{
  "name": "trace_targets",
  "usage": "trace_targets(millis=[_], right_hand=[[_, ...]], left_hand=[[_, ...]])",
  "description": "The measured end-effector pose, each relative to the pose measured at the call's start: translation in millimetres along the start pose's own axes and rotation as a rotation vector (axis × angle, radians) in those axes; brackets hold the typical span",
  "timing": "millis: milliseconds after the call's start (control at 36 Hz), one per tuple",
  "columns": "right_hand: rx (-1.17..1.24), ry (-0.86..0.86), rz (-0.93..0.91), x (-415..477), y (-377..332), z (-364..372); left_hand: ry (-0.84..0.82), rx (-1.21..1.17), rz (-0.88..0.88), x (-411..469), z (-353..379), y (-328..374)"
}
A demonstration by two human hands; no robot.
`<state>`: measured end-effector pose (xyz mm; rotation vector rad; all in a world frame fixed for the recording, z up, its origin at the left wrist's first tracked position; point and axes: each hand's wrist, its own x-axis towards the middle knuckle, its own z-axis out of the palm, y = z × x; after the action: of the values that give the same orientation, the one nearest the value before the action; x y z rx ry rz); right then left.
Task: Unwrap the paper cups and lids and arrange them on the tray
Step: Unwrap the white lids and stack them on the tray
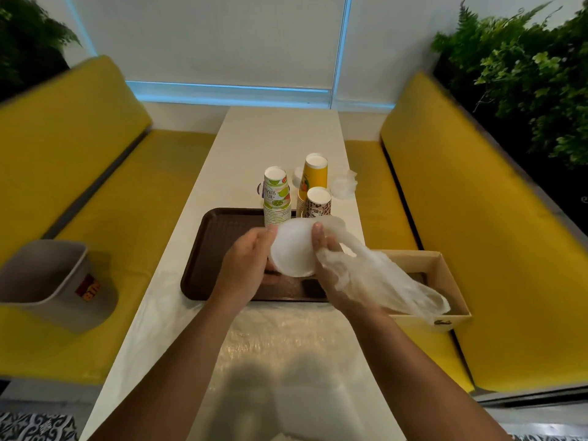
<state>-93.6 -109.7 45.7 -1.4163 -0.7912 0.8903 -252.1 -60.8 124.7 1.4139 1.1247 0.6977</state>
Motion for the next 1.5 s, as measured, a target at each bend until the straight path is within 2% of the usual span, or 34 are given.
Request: trace_targets(millis=[56,111,194,306,361,500,667,750,833,889,972,1028,1083,1139,1222,1278,1361,1444,1500], right_hand=[[0.030,0.028,0.086,-3.5,-16.1,0.6],[0.113,-0.131,0.177,-5.7,-33.7,-3.6],[0.267,-0.303,0.207,-6.2,-45.5,-15.6],[0.413,-0.388,0.236,-9.3,-56.3,-21.0],[0.435,-0.412,0.249,-8.8,-57.2,-24.6],[0.519,-0.459,0.299,-10.4,-63.3,-31.0],[0.666,-0.353,0.268,-10.3,-67.4,-24.5],[0.762,-0.274,0.249,-8.9,-67.2,-19.5],[0.746,-0.283,0.236,-12.2,-60.2,-15.1],[0.714,-0.308,0.210,-15.0,-55.4,-15.9],[0.491,-0.321,0.115,-15.4,-55.5,-18.1],[0.287,-0.330,0.037,-16.5,-58.3,-15.6],[0.094,-0.321,-0.079,-18.9,-60.9,-10.7],[-0.028,-0.198,-0.179,-21.1,-64.3,-5.6],[-0.126,0.095,-0.251,-22.8,-65.4,-2.0],[-0.149,0.153,-0.271,-24.6,-64.8,-4.4],[-0.073,0.095,-0.269,-29.8,-68.9,-9.7],[0.083,-0.038,-0.136,-32.2,-63.2,-11.7],[-0.036,-0.208,-0.030,-32.1,-53.4,-15.8]], left_hand=[[0.017,-0.023,0.142,0.0,-2.5,-1.4],[0.026,-0.072,0.195,-2.2,-3.1,-0.6],[0.135,-0.164,0.268,-6.1,-2.3,0.6],[0.030,-0.274,0.333,-8.2,-4.6,-2.2],[0.003,-0.228,0.395,-7.3,-6.9,-3.5],[0.052,-0.153,0.497,-3.7,-10.3,-3.5],[0.021,0.054,0.635,-7.0,-10.5,-7.2],[-0.141,0.263,0.561,-4.8,-8.6,-17.3],[-0.322,0.262,0.372,0.3,-11.6,-21.4],[-0.260,0.181,0.344,2.5,-15.8,-19.4],[-0.106,-0.119,0.230,4.4,-18.4,-11.1],[-0.143,-0.187,0.146,4.4,-14.7,-3.7],[-0.180,-0.141,0.152,1.3,-6.4,2.9],[-0.138,-0.116,0.197,-0.3,0.4,5.8],[-0.101,-0.196,0.206,0.6,3.4,3.7],[-0.115,-0.252,0.209,0.1,4.2,1.7],[-0.109,-0.427,0.195,-2.5,4.9,1.4],[-0.109,-0.646,0.151,-4.4,4.2,6.9],[-0.133,-0.683,0.144,-4.9,4.0,9.3]])
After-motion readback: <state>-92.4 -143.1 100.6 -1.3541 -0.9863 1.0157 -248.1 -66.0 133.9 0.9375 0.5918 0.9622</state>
